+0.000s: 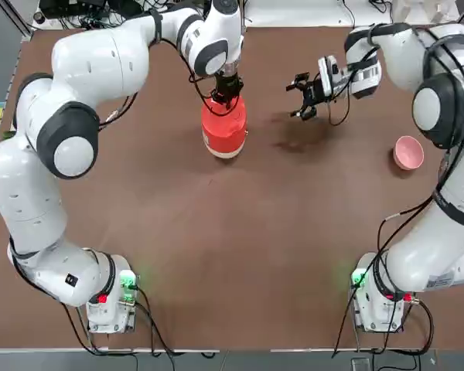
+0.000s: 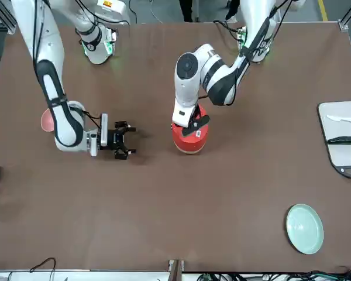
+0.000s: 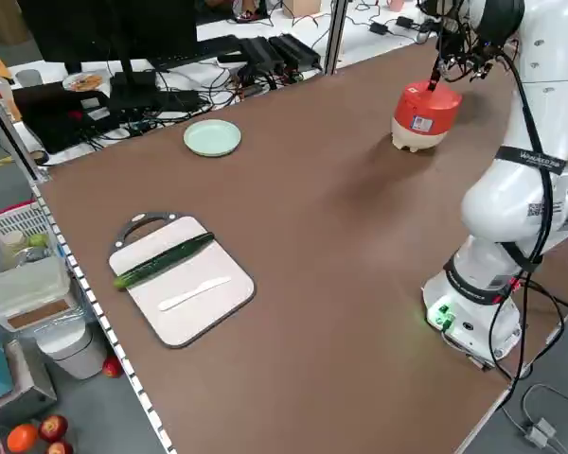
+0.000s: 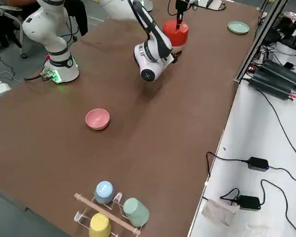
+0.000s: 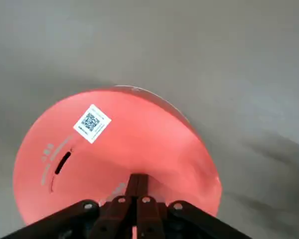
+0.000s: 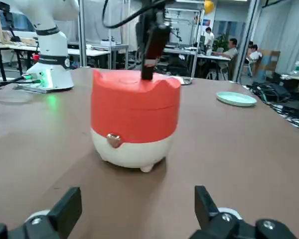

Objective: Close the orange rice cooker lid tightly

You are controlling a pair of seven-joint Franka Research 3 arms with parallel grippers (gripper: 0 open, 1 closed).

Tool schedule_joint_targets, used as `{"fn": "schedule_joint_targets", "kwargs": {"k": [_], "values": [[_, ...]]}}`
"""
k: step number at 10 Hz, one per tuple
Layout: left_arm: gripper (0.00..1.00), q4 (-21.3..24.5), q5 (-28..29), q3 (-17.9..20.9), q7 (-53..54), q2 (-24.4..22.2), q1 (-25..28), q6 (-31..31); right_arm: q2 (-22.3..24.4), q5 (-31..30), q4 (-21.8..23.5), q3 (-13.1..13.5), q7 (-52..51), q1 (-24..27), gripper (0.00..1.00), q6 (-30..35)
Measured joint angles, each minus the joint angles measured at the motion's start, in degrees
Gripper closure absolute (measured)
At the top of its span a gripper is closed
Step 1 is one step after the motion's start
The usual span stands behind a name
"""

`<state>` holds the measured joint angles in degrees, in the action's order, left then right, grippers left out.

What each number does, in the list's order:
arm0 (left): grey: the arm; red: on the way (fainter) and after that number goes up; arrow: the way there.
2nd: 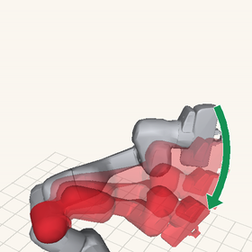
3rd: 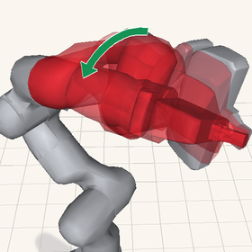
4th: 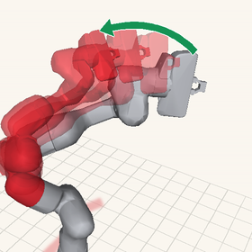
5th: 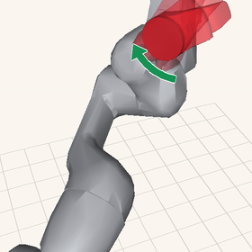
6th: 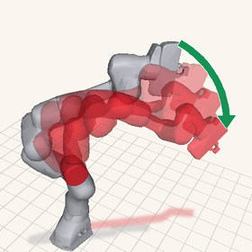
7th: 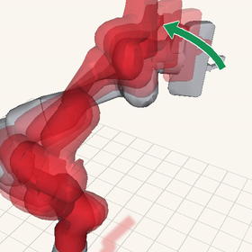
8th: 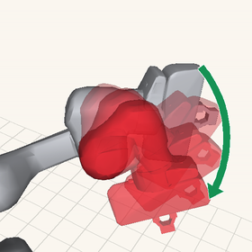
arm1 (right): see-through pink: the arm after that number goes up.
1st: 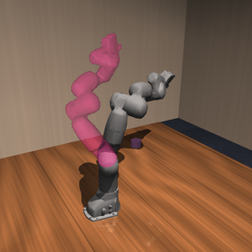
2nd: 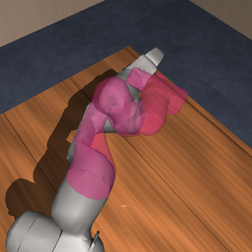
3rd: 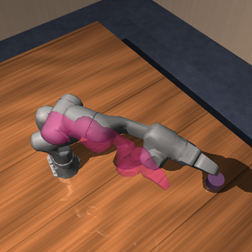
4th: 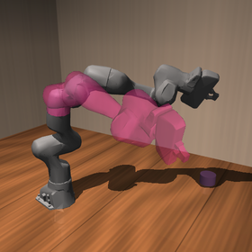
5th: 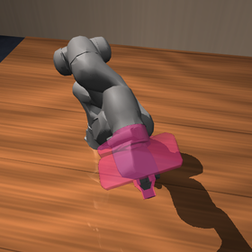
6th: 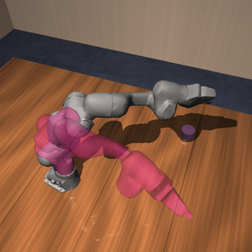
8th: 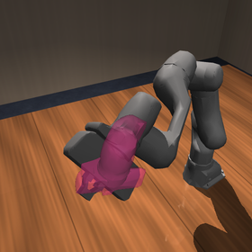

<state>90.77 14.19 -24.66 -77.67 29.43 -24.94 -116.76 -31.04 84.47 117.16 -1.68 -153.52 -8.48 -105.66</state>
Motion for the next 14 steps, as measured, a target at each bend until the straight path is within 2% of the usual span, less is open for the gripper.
{"fn": "schedule_joint_targets", "kwargs": {"k": [2, 4, 7, 8, 10, 14], "values": [[0.87, -0.86, -0.29, 0.18, -0.01, -0.27, 0.96, 0.5, -0.99, 1.41, 1.63, -0.11, -0.98, -1.79, 0.0, 1.66], [0.59, -3.63, -3.33, 0.2, -0.01, -2.62, 2.96, 5.22, -2.05, 4.35, 3.92, -0.26, -1.14, -4.72, 0.0, 4.47], [0.14, -5.67, -3.97, 0.28, 1.98, -7.69, 7.72, 11.22, -6.15, 7.54, 4.6, -0.43, -1.64, -8.01, 0.05, 7.95], [0.04, -5.72, -4.01, 0.31, 5.89, -8.95, 10.15, 12.64, -6.73, 9.21, 4.74, -0.55, -2.1, -8.4, 0.07, 8.86], [0.01, -5.76, -4.17, 0.38, 13.45, -11.2, 15.27, 14.98, -7.52, 13.41, 5.04, -0.79, -2.45, -9.62, 0.2, 9.53], [0.0, -5.82, -4.25, 0.41, 27.21, -14.73, 25.54, 18.55, -10.94, 23.24, 7.18, -1.81, -4.39, -13.34, 0.2, 12.48]]}}
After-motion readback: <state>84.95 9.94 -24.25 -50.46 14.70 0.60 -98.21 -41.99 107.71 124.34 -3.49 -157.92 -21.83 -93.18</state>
